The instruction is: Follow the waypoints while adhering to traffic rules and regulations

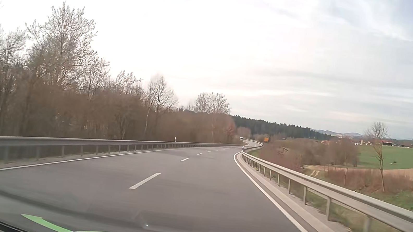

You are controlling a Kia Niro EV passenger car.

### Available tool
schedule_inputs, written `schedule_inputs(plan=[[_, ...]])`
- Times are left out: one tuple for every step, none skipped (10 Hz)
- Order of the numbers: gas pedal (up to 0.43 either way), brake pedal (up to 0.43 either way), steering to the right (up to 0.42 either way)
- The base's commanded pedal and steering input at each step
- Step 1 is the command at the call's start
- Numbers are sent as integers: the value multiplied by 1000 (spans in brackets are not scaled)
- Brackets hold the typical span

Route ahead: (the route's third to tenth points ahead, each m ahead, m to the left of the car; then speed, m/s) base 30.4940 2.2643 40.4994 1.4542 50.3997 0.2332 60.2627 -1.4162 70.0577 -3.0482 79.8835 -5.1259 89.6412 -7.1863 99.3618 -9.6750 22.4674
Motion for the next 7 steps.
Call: schedule_inputs(plan=[[28, 0, 17], [28, 0, 18], [20, 0, 18], [20, 0, 18], [20, 0, 18], [20, 0, 18], [20, 0, 19]])
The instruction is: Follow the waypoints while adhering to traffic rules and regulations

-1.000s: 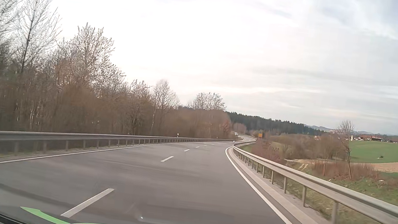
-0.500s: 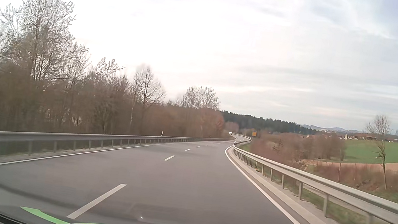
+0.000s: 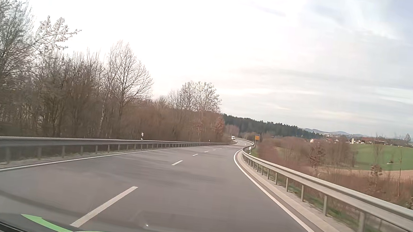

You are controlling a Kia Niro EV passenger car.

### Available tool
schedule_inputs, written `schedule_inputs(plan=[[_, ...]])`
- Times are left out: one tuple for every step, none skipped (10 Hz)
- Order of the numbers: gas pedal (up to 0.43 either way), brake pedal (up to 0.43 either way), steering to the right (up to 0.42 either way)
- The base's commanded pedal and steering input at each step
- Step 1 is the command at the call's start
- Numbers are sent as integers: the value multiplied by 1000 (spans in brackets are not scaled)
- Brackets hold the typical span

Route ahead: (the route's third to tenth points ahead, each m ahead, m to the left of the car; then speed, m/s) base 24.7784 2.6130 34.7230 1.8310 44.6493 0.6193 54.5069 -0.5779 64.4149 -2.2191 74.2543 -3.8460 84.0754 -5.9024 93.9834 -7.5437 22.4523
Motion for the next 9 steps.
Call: schedule_inputs(plan=[[20, 0, 19], [20, 0, 19], [20, 0, 19], [28, 0, 19], [39, 0, 19], [47, 0, 19], [47, 0, 19], [59, 0, 18], [59, 0, 18]])
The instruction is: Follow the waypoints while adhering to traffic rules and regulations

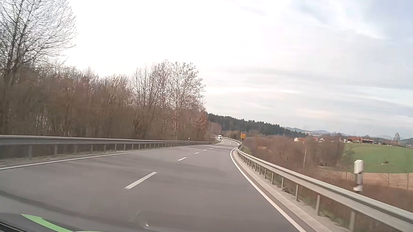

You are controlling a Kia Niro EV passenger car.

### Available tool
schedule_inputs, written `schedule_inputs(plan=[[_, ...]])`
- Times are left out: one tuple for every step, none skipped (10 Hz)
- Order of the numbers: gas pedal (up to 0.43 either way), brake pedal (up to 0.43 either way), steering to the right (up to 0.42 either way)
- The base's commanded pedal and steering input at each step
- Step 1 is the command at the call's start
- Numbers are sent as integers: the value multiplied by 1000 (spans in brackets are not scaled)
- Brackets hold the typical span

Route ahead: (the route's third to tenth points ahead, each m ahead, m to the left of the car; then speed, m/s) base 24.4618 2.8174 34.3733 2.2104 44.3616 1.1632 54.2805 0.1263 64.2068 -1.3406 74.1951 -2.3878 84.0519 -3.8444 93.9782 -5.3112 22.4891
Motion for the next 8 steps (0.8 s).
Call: schedule_inputs(plan=[[59, 0, 17], [59, 0, 17], [59, 0, 16], [59, 0, 16], [59, 0, 16], [59, 0, 16], [59, 0, 16], [59, 0, 16]])
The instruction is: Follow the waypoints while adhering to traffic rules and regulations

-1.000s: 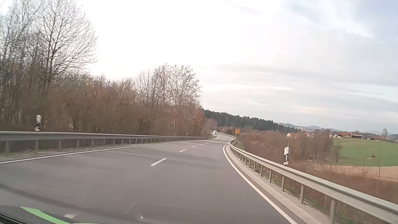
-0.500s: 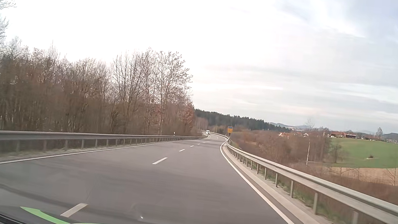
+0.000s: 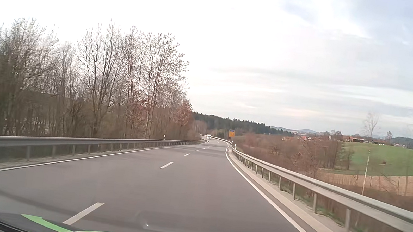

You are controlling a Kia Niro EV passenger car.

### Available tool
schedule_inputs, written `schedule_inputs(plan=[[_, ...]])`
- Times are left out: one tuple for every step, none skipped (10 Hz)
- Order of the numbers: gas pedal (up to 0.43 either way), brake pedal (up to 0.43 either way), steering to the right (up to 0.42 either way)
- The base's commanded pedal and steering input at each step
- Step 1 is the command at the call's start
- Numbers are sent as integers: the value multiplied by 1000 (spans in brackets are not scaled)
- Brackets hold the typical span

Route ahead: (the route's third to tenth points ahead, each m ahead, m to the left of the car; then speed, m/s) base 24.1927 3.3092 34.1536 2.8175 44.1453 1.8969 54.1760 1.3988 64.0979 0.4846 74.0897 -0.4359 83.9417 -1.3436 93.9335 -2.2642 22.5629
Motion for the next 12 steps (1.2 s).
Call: schedule_inputs(plan=[[59, 0, 15], [59, 0, 14], [47, 0, 13], [47, 0, 11], [47, 0, 10], [47, 0, 9], [47, 0, 8], [47, 0, 8], [39, 0, 8], [39, 0, 8], [20, 0, 8], [8, 0, 8]])
